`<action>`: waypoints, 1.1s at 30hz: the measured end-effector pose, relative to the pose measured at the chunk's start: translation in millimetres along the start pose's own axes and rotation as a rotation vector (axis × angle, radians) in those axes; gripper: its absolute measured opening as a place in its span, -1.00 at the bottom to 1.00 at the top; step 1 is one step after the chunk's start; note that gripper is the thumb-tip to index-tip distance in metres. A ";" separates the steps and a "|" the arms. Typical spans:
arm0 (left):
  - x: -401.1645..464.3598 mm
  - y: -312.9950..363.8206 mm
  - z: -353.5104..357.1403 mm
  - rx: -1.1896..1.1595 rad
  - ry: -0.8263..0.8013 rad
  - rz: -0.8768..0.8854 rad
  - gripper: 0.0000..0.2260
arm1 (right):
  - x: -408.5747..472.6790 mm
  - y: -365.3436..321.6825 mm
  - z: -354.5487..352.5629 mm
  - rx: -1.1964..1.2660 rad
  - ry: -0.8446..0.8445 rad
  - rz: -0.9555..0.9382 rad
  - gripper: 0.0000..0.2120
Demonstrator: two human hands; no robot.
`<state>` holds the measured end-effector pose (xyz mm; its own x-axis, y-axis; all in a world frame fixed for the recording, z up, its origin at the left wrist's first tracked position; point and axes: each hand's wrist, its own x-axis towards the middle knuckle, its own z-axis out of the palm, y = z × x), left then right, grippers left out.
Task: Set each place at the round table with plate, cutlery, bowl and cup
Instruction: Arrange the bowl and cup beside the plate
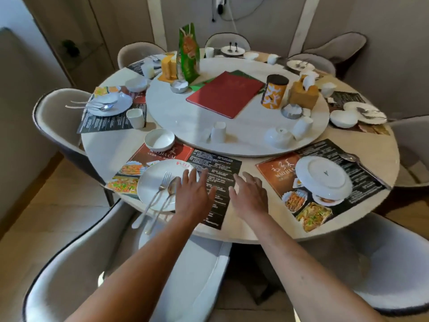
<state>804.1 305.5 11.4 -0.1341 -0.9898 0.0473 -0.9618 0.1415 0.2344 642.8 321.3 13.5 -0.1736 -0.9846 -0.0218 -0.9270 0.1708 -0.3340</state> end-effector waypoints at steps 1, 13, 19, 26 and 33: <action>0.8 10.1 0.7 -0.002 -0.003 -0.008 -0.43 | 4.5 6.5 -4.9 0.009 -0.004 -0.012 -0.54; 51.2 46.3 4.4 -0.003 0.021 -0.108 -0.52 | 44.9 43.5 -26.0 0.023 -0.123 -0.165 -0.54; 111.1 41.3 4.6 0.022 0.055 -0.150 -0.54 | 98.7 54.1 -24.7 0.001 -0.136 -0.193 -0.54; 205.7 12.0 12.5 0.012 0.056 -0.223 -0.57 | 173.2 35.6 -8.4 -0.026 -0.223 -0.210 -0.54; 267.1 -6.4 34.3 0.023 0.021 -0.217 -0.53 | 207.8 35.6 9.2 -0.156 -0.224 -0.218 -0.54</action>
<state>766.3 39.8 -10.8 0.0811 -0.9965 0.0182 -0.9729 -0.0751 0.2186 576.8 122.4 -11.6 0.0954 -0.9795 -0.1775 -0.9768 -0.0578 -0.2062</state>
